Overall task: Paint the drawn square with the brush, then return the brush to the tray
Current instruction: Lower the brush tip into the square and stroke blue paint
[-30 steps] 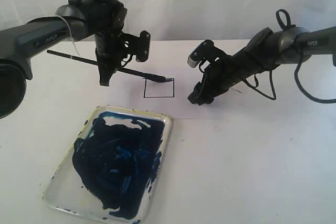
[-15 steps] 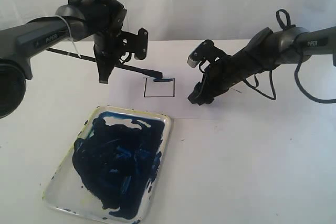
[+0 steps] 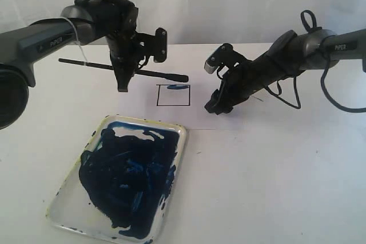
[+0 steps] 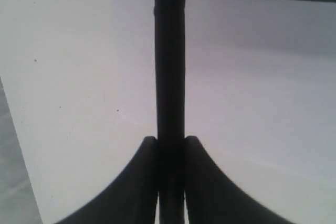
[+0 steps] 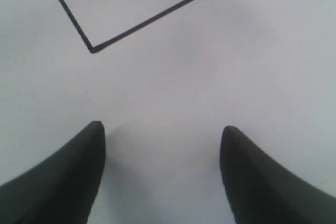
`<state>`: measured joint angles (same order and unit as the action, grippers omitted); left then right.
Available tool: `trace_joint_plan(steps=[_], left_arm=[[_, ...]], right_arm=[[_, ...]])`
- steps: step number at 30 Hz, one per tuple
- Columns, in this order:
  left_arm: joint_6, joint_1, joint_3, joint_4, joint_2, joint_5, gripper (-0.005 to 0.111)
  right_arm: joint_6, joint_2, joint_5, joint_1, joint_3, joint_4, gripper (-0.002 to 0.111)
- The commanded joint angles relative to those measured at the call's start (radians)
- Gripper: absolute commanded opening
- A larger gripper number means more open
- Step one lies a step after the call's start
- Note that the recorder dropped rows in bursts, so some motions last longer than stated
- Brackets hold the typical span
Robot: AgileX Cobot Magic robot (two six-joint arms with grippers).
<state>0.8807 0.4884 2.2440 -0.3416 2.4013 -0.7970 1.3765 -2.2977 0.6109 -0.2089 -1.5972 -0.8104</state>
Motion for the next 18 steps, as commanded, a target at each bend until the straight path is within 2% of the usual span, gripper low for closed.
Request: trace_joint_plan(steps=[1, 7, 18], left_arm=[[0.070, 0.003, 0.003, 0.071, 0.000, -0.026, 0.000], [0.091, 0.001, 0.003, 0.071, 0.000, -0.026, 0.000], [0.033, 0.001, 0.003, -0.004, 0.024, 0.000, 0.000]], right_arm=[[0.002, -0.020, 0.012, -0.001, 0.003, 0.022, 0.060], [0.002, -0.020, 0.012, -0.001, 0.003, 0.022, 0.060], [0.002, -0.020, 0.010, -0.001, 0.003, 0.022, 0.060]])
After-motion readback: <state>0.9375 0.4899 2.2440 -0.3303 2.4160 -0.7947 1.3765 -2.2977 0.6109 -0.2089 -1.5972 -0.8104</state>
